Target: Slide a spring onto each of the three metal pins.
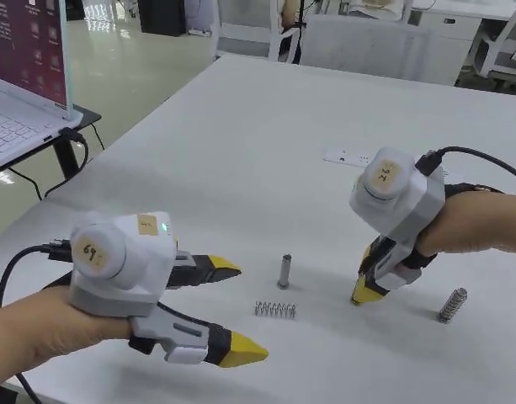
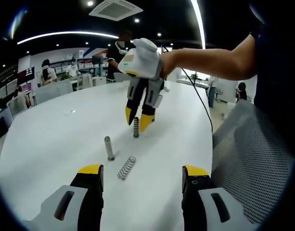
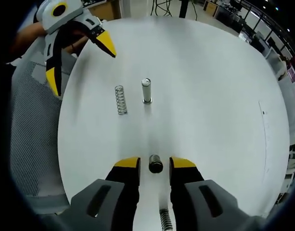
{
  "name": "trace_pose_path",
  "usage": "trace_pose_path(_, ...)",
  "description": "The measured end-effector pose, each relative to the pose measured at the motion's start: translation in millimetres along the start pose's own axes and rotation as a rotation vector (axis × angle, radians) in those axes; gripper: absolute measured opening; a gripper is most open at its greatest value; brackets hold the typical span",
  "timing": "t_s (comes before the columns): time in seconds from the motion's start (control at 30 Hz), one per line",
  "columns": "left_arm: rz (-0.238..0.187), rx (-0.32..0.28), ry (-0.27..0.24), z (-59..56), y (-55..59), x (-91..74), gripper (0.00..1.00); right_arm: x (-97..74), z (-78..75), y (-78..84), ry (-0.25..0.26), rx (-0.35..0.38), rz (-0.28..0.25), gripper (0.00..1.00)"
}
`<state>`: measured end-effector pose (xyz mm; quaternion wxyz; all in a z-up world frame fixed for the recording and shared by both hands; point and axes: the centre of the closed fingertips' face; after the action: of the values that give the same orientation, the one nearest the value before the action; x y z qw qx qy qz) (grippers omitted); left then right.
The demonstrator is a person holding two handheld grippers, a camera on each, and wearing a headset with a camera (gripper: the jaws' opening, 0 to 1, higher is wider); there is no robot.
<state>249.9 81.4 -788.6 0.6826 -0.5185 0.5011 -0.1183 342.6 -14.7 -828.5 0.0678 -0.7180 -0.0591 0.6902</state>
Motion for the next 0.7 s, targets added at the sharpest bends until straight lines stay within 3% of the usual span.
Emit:
trace_pose_path(0.47,0.001,0.001,-0.003,0.2,0.0,-0.7,0.61,-4.8,12.1,-20.3,0.001,-0.053,-0.026,0.23)
trace_pose_path(0.7,0.003,0.001,-0.002,0.1,0.5,-0.5,0.61,-0.5,27.5,-32.1,-0.021,-0.092,-0.027,0.21)
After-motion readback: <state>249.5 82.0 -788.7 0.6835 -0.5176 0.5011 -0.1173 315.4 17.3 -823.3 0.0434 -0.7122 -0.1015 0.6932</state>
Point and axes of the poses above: the centre of the closed fingertips' face, and the gripper's own axes: x roughly forward along the fingers, z roughly to its left, y roughly out of its underside, and after that the axes turned 8 degrees about z, right-handed
